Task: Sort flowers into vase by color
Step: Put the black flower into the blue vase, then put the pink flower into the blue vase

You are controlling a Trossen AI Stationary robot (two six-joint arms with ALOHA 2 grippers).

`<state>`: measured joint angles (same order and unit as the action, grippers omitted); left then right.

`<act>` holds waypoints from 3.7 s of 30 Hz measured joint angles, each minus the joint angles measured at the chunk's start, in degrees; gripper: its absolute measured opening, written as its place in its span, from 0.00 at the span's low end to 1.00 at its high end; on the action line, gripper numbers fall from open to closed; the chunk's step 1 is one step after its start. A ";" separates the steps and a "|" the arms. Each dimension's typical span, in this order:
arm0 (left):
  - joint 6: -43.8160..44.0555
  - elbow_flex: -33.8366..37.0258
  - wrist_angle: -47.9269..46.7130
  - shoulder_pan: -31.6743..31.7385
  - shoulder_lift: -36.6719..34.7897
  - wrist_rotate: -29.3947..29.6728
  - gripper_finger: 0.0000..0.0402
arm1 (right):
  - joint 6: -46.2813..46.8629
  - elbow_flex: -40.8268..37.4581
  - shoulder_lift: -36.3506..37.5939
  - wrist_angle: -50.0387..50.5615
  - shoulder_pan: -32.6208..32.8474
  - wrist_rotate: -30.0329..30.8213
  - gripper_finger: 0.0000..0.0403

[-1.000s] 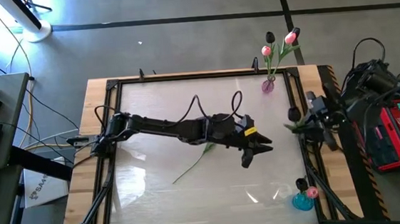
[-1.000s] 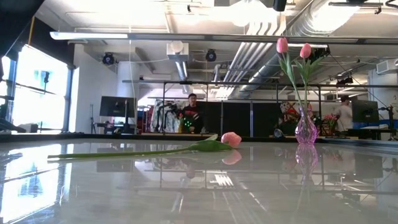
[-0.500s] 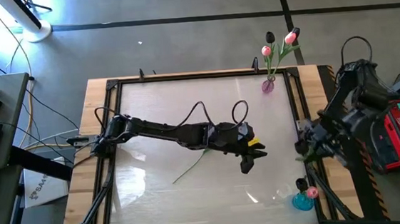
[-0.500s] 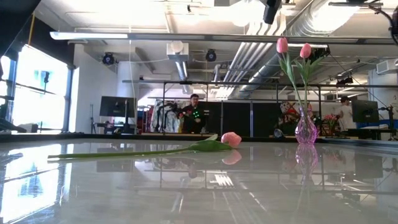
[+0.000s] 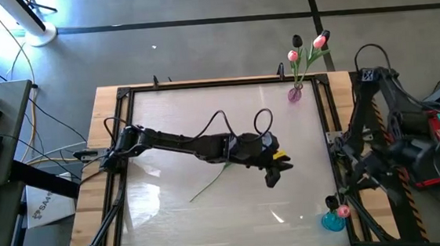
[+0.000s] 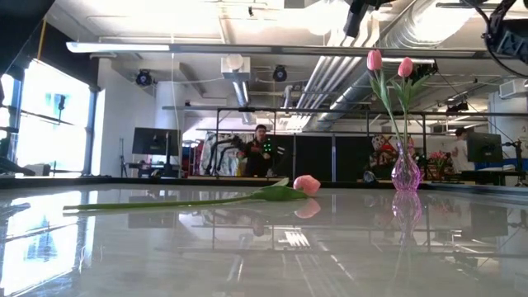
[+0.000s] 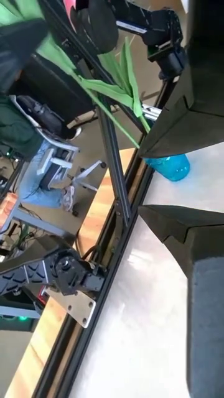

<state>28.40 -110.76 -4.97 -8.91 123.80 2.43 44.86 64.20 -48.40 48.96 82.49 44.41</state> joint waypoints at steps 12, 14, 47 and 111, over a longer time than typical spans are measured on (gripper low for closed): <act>0.52 0.00 0.00 0.00 -0.01 0.91 0.30 | 1.30 -9.05 -0.16 -11.96 8.25 10.60 0.00; 0.52 0.00 0.04 0.00 0.01 1.24 0.30 | 1.37 -9.25 -0.48 -12.01 8.45 10.62 0.00; 15.89 0.04 -26.04 -0.70 -0.03 8.55 0.30 | 9.15 -10.59 0.56 -25.44 8.44 -10.07 0.40; 30.95 17.31 -48.54 1.44 0.22 3.48 0.30 | 14.69 -10.66 1.88 -39.35 7.79 -8.42 0.70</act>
<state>59.35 -93.45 -53.52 -7.46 124.02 5.91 59.55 53.54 -46.52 9.61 90.28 35.98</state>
